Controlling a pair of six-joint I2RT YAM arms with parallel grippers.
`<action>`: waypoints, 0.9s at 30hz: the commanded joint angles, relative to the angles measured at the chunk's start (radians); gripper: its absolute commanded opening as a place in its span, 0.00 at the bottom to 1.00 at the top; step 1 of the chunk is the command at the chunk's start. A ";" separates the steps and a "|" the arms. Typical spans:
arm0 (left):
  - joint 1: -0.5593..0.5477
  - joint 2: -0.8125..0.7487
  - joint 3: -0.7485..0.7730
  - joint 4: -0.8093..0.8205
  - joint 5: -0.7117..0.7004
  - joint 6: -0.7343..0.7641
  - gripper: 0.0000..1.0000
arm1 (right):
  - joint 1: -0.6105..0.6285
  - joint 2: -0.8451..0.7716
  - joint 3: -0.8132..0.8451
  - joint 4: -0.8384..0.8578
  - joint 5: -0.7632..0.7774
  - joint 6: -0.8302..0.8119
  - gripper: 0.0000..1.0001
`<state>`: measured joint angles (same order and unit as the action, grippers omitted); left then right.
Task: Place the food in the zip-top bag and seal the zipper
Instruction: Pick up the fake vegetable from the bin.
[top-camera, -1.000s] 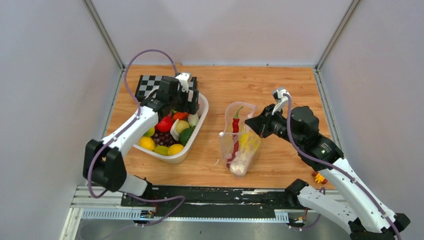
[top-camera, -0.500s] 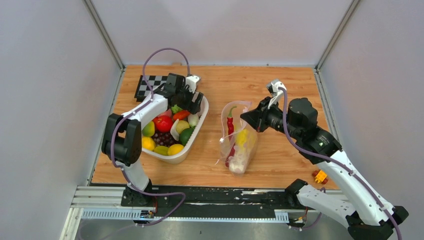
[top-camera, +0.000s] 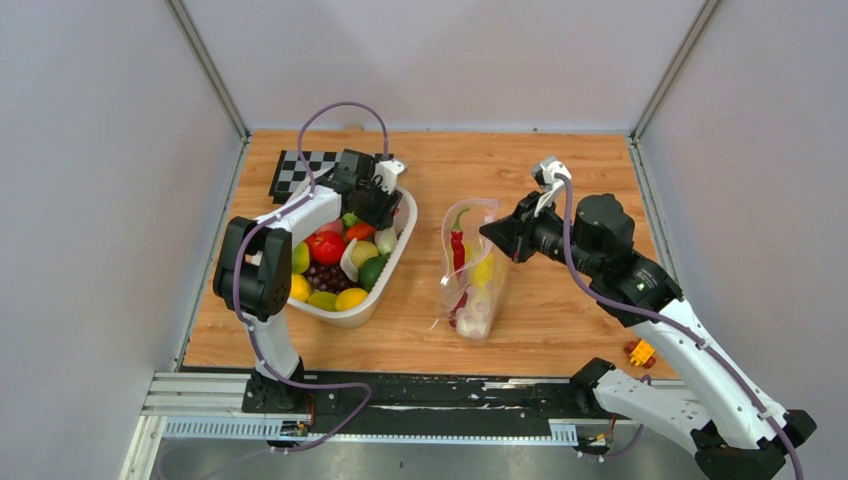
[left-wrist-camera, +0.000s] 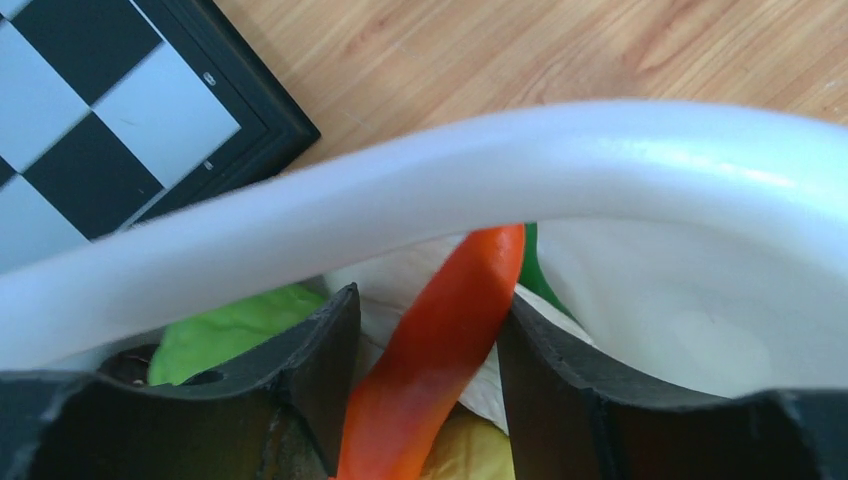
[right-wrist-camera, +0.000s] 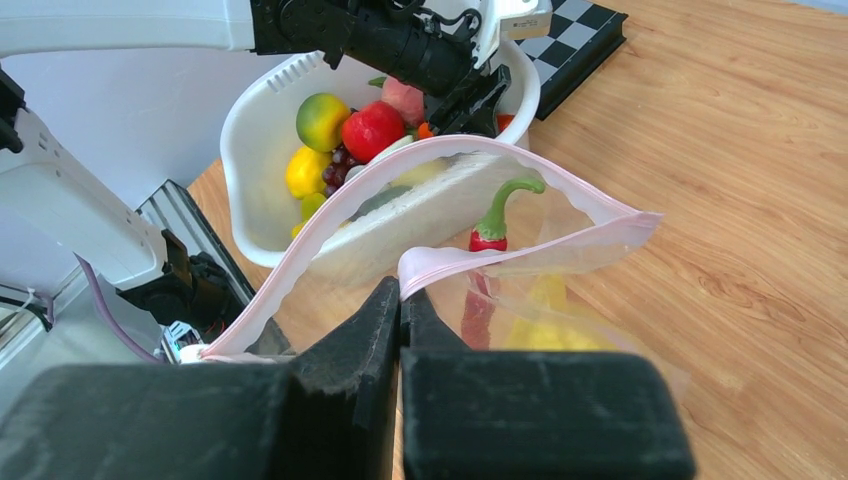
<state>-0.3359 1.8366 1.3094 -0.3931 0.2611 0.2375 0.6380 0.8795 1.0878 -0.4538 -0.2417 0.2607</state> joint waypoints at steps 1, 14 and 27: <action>-0.001 -0.028 -0.031 -0.007 0.011 0.021 0.54 | -0.002 0.002 0.036 0.067 0.012 -0.012 0.00; -0.002 -0.288 -0.088 0.045 -0.024 -0.098 0.25 | -0.002 -0.030 0.016 0.075 0.035 0.013 0.00; -0.001 -0.611 -0.164 0.222 -0.024 -0.344 0.22 | -0.003 -0.057 -0.019 0.100 0.031 0.086 0.00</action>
<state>-0.3370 1.2995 1.1690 -0.2375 0.2520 -0.0059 0.6380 0.8505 1.0649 -0.4389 -0.2100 0.3054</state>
